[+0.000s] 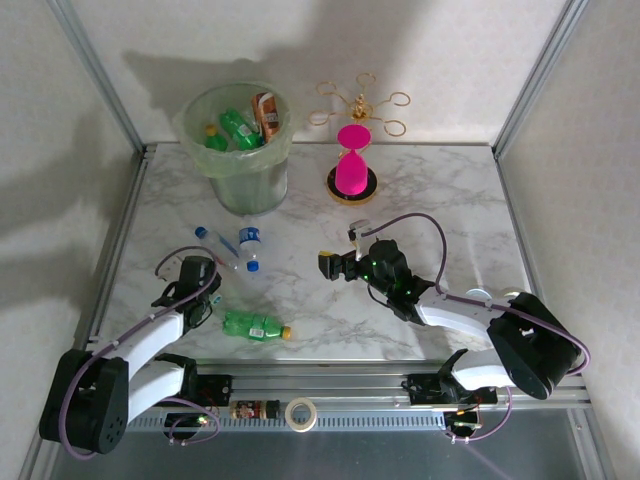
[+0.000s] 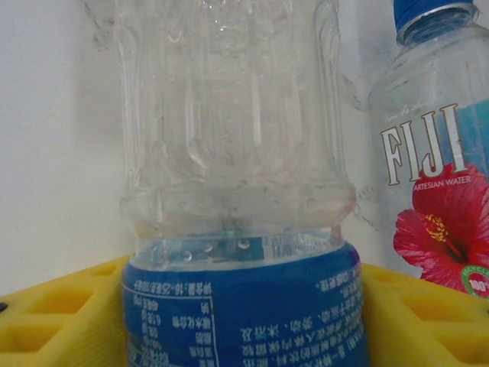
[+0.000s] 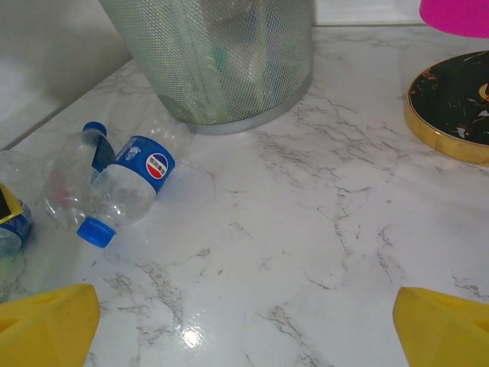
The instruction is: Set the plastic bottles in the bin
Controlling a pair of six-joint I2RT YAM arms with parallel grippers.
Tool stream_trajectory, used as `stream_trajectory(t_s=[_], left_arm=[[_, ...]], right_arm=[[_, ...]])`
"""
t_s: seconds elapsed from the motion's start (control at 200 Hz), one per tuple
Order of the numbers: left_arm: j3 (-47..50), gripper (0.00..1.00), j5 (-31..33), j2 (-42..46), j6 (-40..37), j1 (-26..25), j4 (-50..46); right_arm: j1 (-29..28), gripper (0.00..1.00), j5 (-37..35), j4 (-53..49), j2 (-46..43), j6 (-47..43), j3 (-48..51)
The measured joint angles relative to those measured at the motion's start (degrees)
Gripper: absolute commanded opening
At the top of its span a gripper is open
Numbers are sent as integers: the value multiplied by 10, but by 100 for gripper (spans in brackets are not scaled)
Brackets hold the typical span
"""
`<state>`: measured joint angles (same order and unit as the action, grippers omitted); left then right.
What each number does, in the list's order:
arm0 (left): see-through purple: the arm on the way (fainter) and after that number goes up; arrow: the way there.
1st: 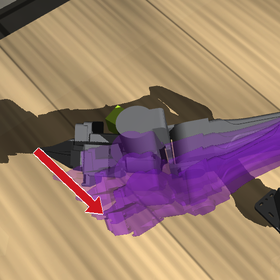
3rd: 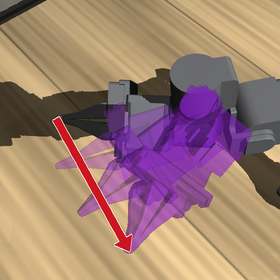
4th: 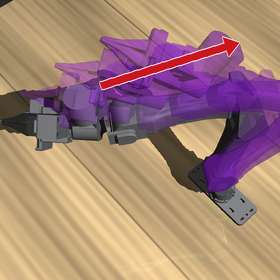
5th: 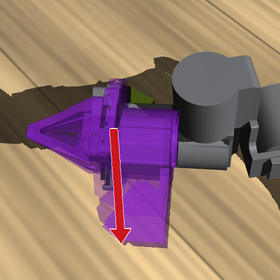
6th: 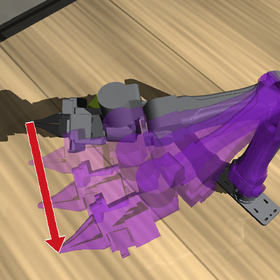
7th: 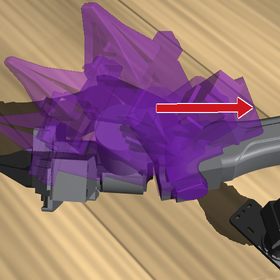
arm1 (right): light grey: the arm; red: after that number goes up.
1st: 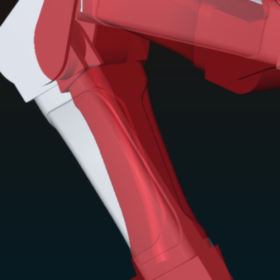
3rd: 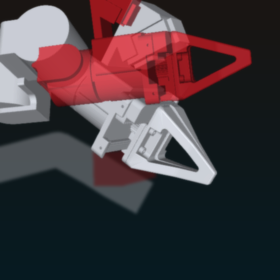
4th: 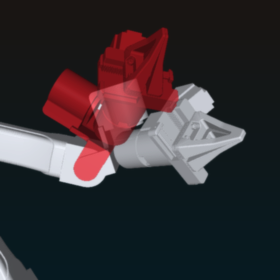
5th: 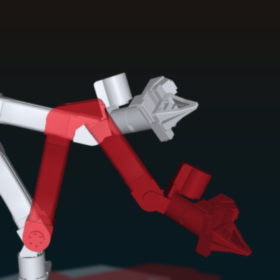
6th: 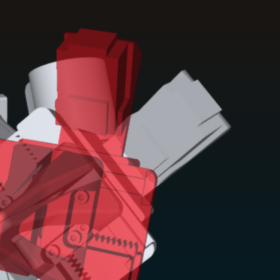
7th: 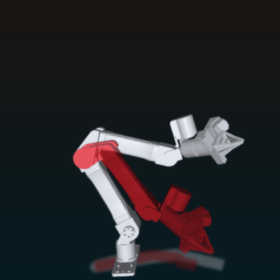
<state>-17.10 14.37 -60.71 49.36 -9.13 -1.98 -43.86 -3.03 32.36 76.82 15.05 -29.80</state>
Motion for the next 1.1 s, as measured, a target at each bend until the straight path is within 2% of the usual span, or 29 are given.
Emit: stream_trajectory(t_s=[0.285,0.626,0.821,1.097], left_arm=[[-15,49,3,64,-12,8,-41],[-163,49,7,162,-72,11,-71],[-279,48,-21,135,-112,11,-71],[-418,47,-79,33,-152,11,-15]], right_arm=[[0,99,1,1,-17,7,2],[0,99,24,30,-63,9,34],[0,99,63,53,-83,8,49],[0,99,121,60,-85,8,49]])
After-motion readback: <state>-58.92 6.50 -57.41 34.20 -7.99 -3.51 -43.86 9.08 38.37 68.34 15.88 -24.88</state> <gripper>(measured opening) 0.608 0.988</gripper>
